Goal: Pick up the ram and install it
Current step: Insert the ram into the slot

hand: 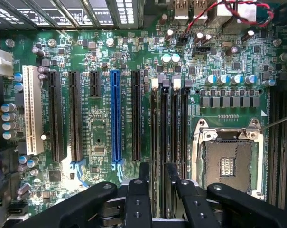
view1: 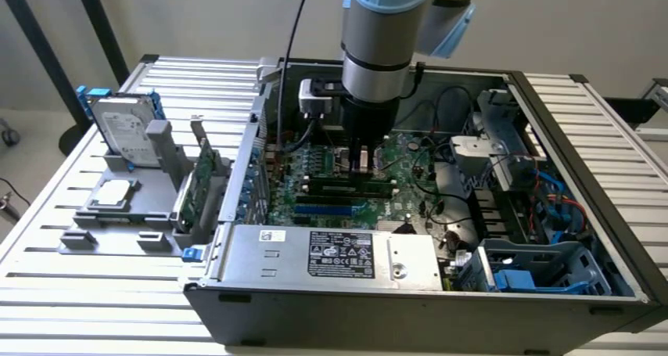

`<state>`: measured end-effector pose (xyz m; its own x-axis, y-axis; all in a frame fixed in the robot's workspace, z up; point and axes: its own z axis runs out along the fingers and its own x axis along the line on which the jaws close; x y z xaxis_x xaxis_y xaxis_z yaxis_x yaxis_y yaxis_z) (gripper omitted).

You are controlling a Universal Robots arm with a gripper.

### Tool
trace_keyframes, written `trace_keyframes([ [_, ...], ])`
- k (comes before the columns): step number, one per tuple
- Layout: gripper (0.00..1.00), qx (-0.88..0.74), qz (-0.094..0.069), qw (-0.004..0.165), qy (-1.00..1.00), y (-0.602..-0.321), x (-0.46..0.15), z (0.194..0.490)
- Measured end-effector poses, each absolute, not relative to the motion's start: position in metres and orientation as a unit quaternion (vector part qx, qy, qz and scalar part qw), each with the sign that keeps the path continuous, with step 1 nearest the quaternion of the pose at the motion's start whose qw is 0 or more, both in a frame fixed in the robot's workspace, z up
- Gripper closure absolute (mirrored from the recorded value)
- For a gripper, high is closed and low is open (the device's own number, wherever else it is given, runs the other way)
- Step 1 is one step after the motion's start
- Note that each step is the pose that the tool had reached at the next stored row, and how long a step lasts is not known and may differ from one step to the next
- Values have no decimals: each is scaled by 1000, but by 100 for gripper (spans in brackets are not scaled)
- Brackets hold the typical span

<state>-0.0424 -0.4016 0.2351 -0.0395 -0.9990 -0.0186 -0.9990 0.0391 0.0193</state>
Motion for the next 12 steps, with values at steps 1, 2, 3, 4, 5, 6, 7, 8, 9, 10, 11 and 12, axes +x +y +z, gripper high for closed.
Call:
trace_keyframes([
  [1, 72, -693, 13, 0, 721, -402, -42, 238],
  [2, 72, -693, 13, 0, 721, -402, -42, 241],
  [3, 72, -693, 13, 0, 721, -402, -42, 244],
  [4, 72, -693, 13, 0, 721, -402, -42, 247],
  [5, 72, -693, 13, 0, 721, -402, -42, 249],
  [6, 72, -693, 13, 0, 721, -402, -42, 250],
  [7, 72, -693, 13, 0, 721, -402, -42, 250],
  [8, 81, -693, 13, 0, 721, -402, -42, 250],
  [9, 81, -693, 13, 0, 721, -402, -42, 250],
  [10, 87, -693, 13, 0, 721, -402, -42, 250],
  [11, 89, -693, 13, 0, 721, -402, -42, 250],
  [12, 89, -693, 13, 0, 721, -402, -42, 250],
])
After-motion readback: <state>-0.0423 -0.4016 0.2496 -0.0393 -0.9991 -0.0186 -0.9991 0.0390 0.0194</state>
